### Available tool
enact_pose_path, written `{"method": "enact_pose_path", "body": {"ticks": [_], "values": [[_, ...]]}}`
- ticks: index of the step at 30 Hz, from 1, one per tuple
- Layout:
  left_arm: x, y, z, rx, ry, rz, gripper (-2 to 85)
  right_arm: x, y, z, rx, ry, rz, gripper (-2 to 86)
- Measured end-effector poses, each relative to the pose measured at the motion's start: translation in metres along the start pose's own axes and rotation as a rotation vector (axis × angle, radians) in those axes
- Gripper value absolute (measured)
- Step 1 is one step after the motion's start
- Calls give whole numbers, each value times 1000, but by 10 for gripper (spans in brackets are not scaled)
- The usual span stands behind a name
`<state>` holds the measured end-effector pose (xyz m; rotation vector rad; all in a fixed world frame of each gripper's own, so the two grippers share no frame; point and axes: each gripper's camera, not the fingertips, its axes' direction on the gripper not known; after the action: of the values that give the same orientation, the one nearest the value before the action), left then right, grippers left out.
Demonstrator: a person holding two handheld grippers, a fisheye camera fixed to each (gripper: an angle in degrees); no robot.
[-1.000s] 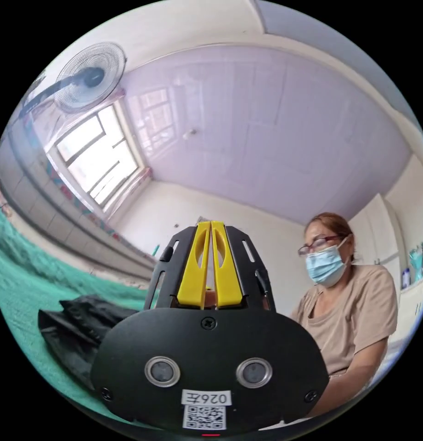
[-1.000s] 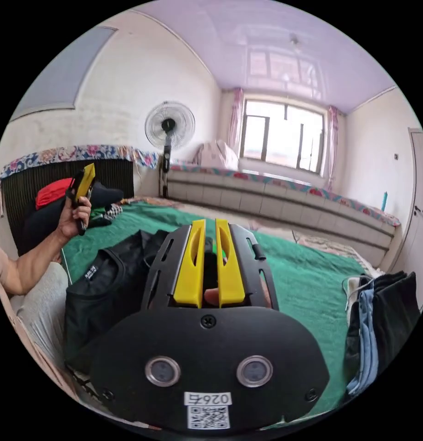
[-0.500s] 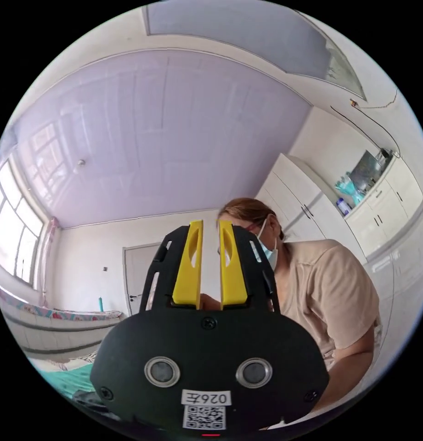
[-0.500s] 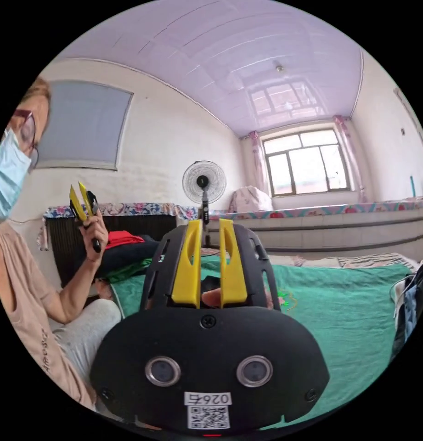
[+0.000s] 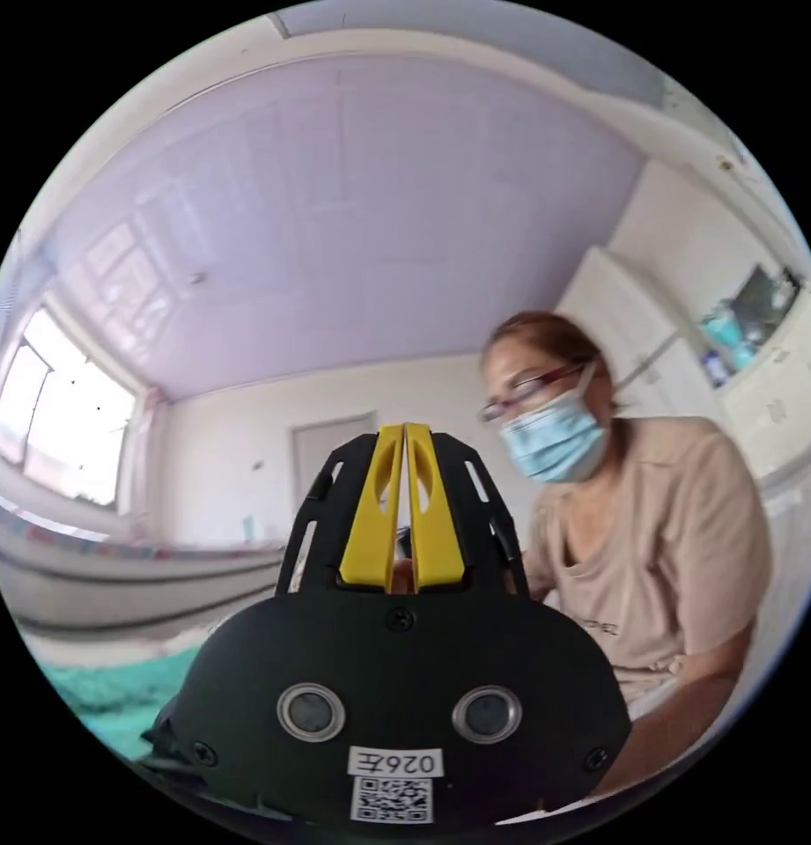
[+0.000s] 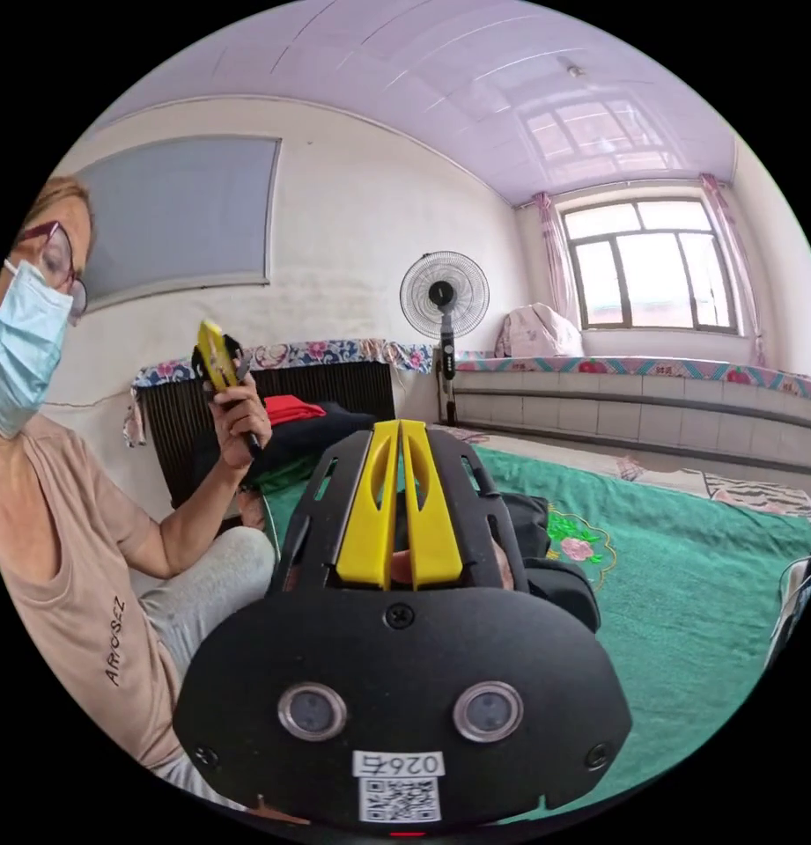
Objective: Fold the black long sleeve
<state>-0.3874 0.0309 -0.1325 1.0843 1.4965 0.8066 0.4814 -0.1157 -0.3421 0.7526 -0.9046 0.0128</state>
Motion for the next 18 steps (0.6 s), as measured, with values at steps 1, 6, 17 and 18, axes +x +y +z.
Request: {"method": "enact_pose_path", "body": {"ticks": [1, 6, 17, 18], "values": [[-8, 3, 3, -65, -175, -31, -5, -2, -2, 9, -14, 35, -19, -6], [-72, 40, 11, -507, -941, -233, 12, 4, -26, 84, -221, 118, -52, 17], [-209, 102, -9, -1000, -1226, -720, 165, 40, -31, 339, -703, 88, 4, 90], [-220, 109, -9, -1058, -1217, -755, 189, 43, -19, 364, -776, 123, 4, 101]]}}
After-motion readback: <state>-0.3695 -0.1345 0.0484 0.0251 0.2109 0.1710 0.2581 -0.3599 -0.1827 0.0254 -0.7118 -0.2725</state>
